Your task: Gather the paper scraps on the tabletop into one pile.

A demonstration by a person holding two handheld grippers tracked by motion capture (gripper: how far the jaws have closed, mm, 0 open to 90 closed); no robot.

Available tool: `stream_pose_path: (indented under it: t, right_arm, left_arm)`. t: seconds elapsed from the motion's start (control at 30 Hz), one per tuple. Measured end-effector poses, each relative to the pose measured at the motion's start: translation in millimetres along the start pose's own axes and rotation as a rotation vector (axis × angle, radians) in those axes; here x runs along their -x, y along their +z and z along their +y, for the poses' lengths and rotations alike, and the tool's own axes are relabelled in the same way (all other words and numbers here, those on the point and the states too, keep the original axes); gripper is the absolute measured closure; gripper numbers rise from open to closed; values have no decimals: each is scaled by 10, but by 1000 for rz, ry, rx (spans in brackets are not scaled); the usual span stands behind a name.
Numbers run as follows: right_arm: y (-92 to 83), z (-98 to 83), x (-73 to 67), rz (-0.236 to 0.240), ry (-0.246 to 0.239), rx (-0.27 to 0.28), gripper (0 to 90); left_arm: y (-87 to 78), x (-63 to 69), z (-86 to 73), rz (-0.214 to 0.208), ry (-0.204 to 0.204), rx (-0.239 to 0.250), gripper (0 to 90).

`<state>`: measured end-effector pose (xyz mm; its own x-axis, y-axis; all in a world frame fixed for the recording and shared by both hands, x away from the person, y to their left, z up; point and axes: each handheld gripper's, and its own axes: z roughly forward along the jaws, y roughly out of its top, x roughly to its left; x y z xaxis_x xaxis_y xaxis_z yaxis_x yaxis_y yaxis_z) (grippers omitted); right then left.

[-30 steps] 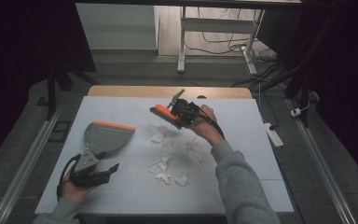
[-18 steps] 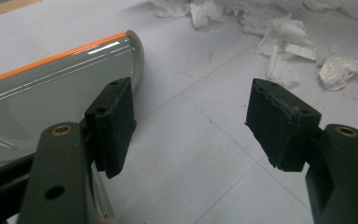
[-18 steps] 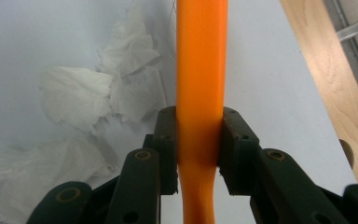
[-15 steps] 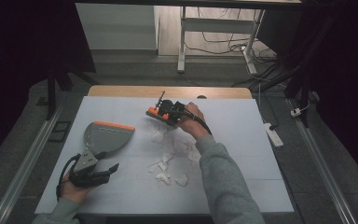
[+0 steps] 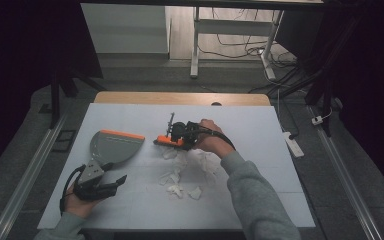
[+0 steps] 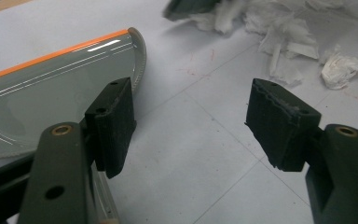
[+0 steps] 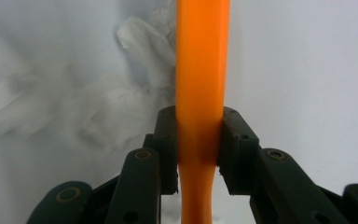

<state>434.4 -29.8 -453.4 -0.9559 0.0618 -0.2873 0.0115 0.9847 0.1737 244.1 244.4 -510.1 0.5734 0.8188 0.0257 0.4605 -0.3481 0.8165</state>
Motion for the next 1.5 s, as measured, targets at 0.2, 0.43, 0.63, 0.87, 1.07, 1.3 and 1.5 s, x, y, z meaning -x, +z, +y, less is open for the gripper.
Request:
stream_pose_path:
  t: [0.2, 0.43, 0.63, 0.87, 1.07, 1.3, 1.5]
  right_arm:
    - [-234, -250, -44, -10, 73, 103, 707]
    - [-415, -495, 76, -24, 222, 259, 706]
    - [-515, -583, 39, 27, 249, 301, 706]
    - [-640, -643, -22, 31, 294, 322, 706]
    - [-674, -575, -58, 56, 366, 402, 706]
    - [-691, -321, -149, 99, 403, 465, 706]
    - [-398, -90, -264, 171, 439, 434, 705]
  left_arm:
    - [2, 4, 2, 4, -1, -2, 330]
    - [2, -6, -2, 9, -7, -3, 329]
    - [-1, -13, -6, 11, -9, -3, 329]
    - [0, -9, -4, 11, -7, -2, 329]
    - [3, -10, -5, 12, -8, -3, 329]
    - [-5, -12, -7, 14, -7, -2, 329]
    - [-5, -12, -7, 13, -4, -3, 329]
